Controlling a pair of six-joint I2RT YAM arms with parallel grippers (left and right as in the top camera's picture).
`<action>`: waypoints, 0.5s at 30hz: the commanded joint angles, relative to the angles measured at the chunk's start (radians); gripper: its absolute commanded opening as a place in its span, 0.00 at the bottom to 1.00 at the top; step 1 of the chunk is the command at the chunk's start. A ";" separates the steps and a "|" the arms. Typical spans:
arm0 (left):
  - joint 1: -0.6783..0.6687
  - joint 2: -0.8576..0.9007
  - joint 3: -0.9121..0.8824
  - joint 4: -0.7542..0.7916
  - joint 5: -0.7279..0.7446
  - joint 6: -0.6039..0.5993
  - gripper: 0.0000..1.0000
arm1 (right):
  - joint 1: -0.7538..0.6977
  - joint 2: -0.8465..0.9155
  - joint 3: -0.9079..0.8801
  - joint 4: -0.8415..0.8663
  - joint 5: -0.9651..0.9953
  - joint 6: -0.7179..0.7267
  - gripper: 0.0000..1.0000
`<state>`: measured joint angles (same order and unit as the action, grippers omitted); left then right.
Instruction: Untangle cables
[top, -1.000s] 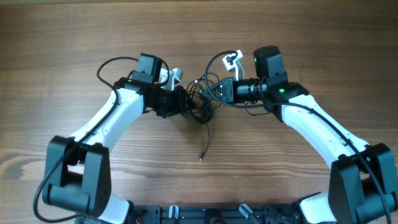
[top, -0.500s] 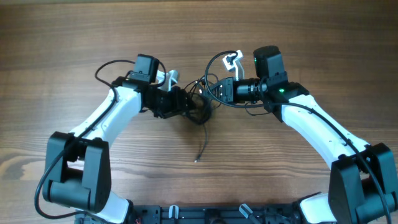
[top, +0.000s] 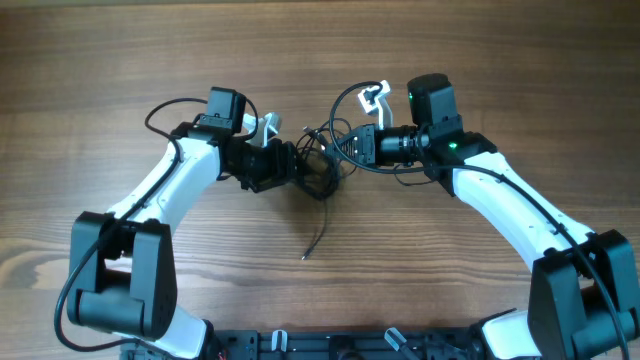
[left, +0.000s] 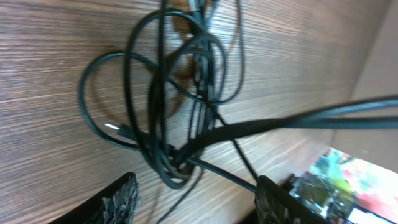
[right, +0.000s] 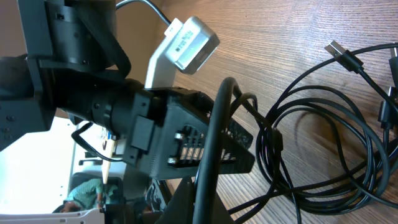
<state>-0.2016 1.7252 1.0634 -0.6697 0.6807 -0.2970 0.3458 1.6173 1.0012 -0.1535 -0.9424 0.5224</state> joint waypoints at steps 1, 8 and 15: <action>-0.030 0.024 0.001 0.001 -0.083 -0.003 0.61 | 0.002 0.010 0.007 0.003 -0.023 0.010 0.04; -0.085 0.026 0.001 0.035 -0.134 -0.002 0.48 | 0.002 0.010 0.007 0.003 -0.023 0.027 0.04; -0.110 0.026 0.001 0.031 -0.167 -0.002 0.20 | 0.002 0.010 0.007 0.003 -0.023 0.030 0.04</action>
<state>-0.3023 1.7374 1.0634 -0.6369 0.5346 -0.3042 0.3458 1.6173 1.0012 -0.1535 -0.9424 0.5472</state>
